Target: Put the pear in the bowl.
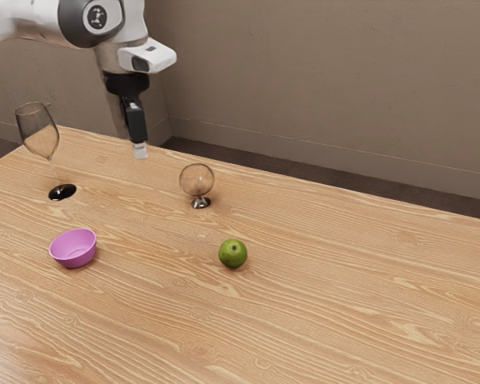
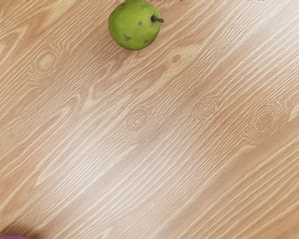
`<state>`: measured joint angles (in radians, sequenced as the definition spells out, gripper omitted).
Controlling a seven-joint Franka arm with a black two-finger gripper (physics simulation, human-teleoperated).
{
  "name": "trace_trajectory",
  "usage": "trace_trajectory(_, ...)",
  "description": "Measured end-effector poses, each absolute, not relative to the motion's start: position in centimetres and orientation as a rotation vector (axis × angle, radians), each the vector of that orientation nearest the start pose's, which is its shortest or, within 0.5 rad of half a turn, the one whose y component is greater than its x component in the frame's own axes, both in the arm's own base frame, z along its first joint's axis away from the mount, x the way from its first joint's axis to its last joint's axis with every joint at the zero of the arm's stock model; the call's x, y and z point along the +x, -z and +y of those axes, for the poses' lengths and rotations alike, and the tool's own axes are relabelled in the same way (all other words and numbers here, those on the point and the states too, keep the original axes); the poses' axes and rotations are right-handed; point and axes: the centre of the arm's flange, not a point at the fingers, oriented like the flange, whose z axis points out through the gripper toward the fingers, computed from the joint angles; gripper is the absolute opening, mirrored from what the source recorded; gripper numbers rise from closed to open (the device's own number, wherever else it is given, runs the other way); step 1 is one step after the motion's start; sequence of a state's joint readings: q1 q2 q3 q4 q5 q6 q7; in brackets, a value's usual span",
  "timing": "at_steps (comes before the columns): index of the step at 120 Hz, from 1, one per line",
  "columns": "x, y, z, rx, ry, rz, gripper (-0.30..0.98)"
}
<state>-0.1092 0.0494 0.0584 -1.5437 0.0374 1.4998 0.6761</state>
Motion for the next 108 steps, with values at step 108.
trace_trajectory(108, 68.2, -35.0, -3.5, -2.250, 0.172, 2.512, 0.69)
